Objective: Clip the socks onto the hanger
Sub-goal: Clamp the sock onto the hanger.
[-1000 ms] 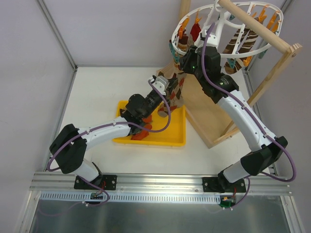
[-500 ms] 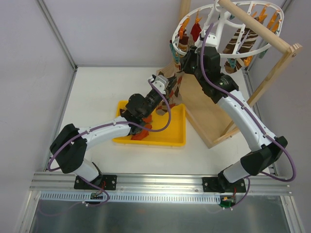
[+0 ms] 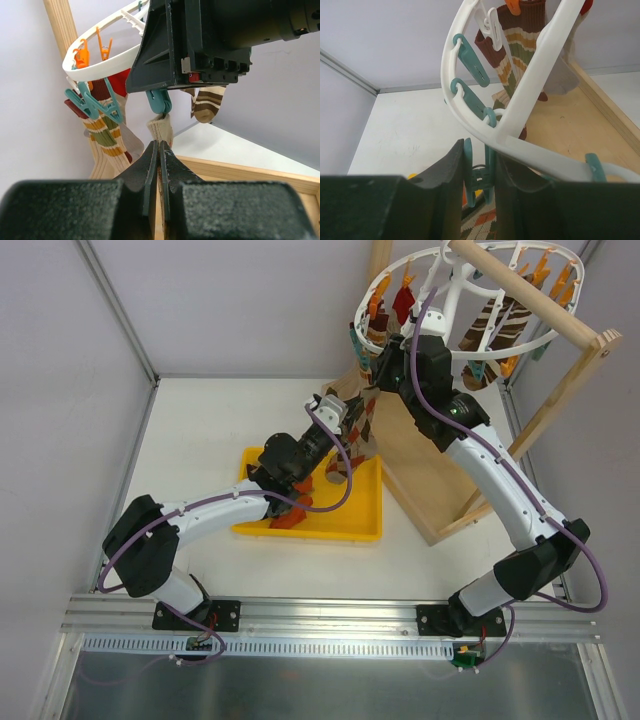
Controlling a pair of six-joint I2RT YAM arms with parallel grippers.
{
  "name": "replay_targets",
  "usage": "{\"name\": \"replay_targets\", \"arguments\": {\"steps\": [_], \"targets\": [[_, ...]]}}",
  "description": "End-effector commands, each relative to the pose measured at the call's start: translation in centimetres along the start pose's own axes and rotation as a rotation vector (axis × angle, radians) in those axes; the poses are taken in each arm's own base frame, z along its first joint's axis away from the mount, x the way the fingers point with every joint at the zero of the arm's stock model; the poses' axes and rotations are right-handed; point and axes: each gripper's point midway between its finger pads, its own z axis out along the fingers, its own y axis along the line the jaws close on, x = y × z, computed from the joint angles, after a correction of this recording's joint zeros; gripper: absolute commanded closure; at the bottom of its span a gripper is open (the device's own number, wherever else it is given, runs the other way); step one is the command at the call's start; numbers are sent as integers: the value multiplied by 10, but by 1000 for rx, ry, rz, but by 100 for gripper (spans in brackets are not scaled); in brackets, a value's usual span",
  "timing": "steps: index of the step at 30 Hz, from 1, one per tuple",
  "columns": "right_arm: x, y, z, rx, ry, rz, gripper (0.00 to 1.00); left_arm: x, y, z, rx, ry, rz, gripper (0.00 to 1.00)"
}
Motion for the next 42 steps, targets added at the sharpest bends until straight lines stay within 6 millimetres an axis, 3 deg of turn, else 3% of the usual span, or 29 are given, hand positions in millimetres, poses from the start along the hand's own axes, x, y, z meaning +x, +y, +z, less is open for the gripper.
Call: {"name": "replay_targets", "arguments": {"steps": [1, 15, 26, 35, 42], "targets": [[-16, 1, -3, 5, -33, -12, 99, -47, 6, 6, -31, -135, 0, 100], [-14, 0, -2, 10, -25, -16, 99, -59, 3, 5, -24, -165, 40, 100], [-14, 0, -2, 4, -25, -35, 99, -67, 18, 4, -103, -179, 74, 100], [-25, 3, -6, -9, -45, -44, 99, -44, 19, -8, -110, -127, 58, 100], [-19, 3, -5, -13, -28, -52, 99, -43, 24, -15, -125, -118, 59, 100]]}}
